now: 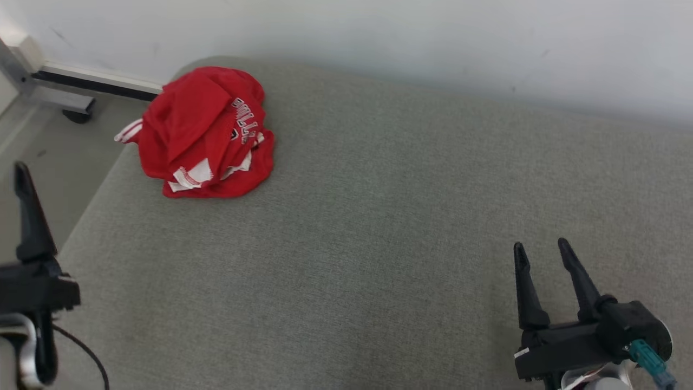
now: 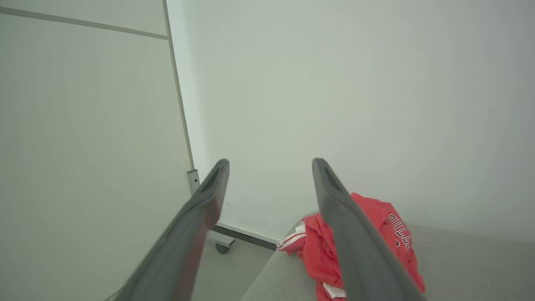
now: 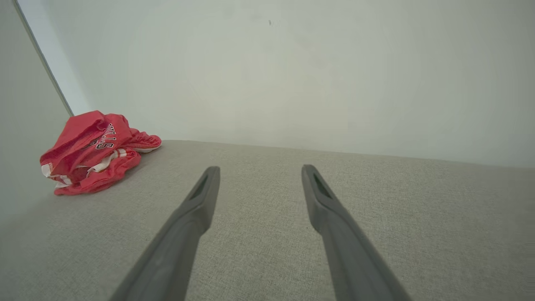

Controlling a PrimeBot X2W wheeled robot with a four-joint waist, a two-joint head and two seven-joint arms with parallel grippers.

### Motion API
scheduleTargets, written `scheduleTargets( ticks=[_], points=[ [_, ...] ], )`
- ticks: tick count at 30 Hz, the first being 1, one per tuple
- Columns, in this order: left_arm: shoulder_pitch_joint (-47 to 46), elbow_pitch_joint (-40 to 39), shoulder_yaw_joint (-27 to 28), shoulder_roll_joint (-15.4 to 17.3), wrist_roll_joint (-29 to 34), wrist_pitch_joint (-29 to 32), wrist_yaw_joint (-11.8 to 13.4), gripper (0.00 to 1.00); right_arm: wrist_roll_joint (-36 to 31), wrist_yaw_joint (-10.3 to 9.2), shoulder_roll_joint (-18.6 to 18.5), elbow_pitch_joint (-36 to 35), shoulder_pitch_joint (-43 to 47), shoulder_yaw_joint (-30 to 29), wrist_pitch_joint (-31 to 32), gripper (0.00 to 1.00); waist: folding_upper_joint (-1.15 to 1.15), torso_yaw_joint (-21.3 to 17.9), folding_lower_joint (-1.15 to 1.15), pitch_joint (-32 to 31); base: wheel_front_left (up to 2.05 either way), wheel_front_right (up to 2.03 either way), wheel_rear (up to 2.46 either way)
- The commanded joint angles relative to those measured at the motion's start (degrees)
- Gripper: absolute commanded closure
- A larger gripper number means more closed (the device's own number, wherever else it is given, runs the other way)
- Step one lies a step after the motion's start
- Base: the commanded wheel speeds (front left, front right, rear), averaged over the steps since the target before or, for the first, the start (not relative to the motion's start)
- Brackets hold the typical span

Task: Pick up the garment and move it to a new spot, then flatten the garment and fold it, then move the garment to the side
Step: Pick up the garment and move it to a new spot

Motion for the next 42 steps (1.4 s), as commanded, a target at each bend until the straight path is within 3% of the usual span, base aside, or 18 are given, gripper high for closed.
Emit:
scheduleTargets(
  ticks=[1, 9, 17, 33, 42],
  points=[
    [-2.9, 0.6, 0.93, 0.81, -1.38, -0.24, -0.43, 0.0, -0.53, -0.12, -0.17, -0.83, -1.31, -0.7, 0.05, 0.0, -0.01, -6.34, -0.01, 7.1, 0.0, 0.0, 0.0],
    [-12.68, 4.67, 4.78, 5.64, -4.92, 0.42, -1.6, 0.0, -1.24, -0.12, -0.15, -3.47, -4.25, -2.12, -0.15, 0.0, -0.01, -12.52, -0.01, 14.29, 0.0, 0.0, 0.0],
    [-17.4, 9.88, 5.8, 10.13, -6.7, 3.74, -2.91, 0.0, -0.53, -0.12, -0.14, -4.27, -5.45, -2.37, -0.87, 0.0, -0.01, -16.51, -0.01, 17.55, 0.0, 0.0, 0.0],
    [-24.15, 25.44, 1.64, 15.68, -9.41, 13.06, -5.92, 0.0, -0.3, -0.12, -0.14, -4.67, -5.9, -2.35, -1.26, 0.0, -0.01, -18.97, -0.01, 18.17, 0.0, 0.0, 0.0],
    [-25.19, 32.4, -2.59, 16.3, -12.43, 18.48, -6.89, 0.0, 0.26, -0.12, -0.14, -4.08, -6.06, -1.95, -1.5, 0.0, -0.01, -20.15, -0.01, 17.73, 0.0, 0.0, 0.0]
  ],
)
